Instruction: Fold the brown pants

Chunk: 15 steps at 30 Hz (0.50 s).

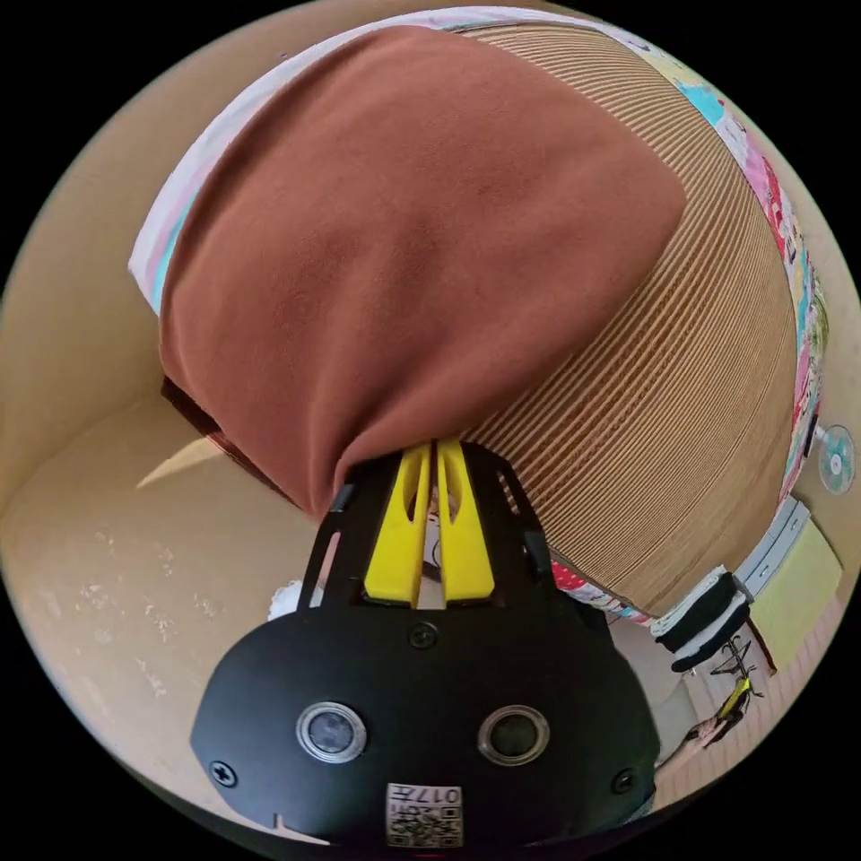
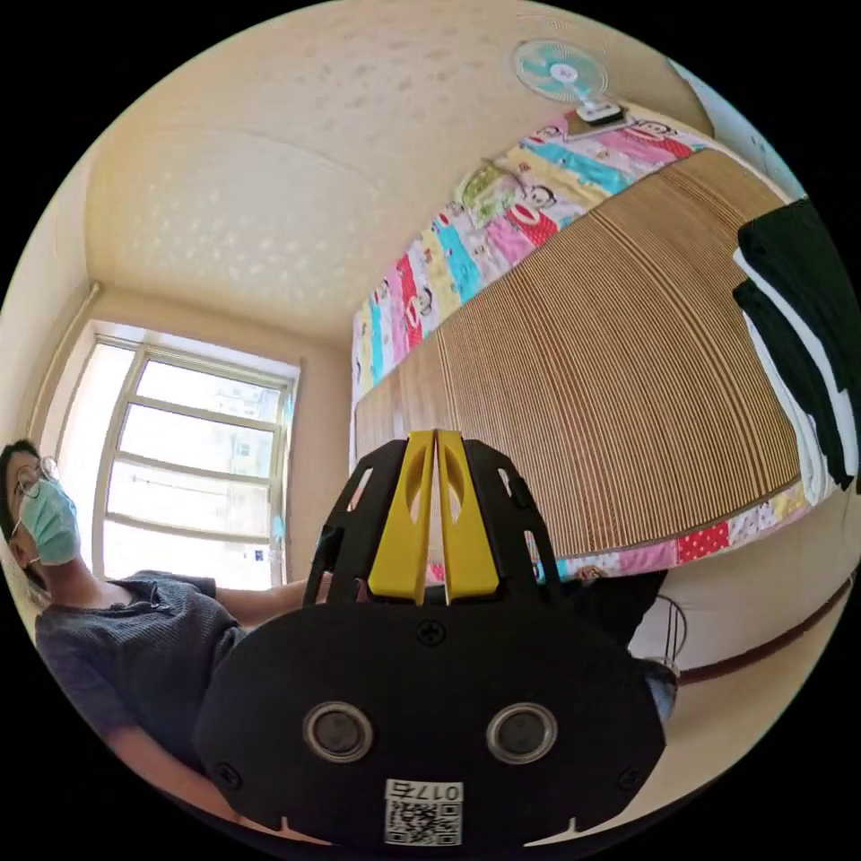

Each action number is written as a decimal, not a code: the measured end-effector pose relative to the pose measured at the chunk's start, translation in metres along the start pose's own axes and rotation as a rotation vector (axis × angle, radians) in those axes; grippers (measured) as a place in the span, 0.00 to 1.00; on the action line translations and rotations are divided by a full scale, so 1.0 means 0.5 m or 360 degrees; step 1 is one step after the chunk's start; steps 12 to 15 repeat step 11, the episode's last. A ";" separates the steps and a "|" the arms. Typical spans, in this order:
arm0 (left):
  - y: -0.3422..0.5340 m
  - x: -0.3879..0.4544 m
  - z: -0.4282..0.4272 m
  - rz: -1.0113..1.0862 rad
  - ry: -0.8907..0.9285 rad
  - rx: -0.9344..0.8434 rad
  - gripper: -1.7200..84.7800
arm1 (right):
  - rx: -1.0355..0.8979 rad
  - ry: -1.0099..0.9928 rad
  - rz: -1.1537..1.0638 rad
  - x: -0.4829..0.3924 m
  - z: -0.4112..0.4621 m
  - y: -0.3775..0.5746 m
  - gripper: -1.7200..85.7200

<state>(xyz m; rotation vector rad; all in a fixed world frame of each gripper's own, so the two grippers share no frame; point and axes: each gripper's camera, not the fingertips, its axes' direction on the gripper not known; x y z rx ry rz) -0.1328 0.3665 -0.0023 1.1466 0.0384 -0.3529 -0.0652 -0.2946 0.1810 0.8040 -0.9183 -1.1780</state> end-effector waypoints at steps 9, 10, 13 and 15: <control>0.123 0.167 0.115 0.0357 -0.0316 -0.0164 0.02 | 0.0349 0.0475 0.0133 -0.108 -0.242 0.226 0.03; 0.150 0.207 0.143 0.0440 -0.0407 -0.0196 0.02 | 0.0368 0.0512 0.0104 -0.124 -0.258 0.242 0.03; 0.164 0.226 0.156 0.0470 -0.0448 -0.0201 0.02 | 0.0411 0.0584 0.0039 -0.157 -0.291 0.271 0.03; 0.164 0.226 0.156 0.0470 -0.0448 -0.0201 0.02 | 0.0411 0.0584 0.0039 -0.157 -0.291 0.271 0.03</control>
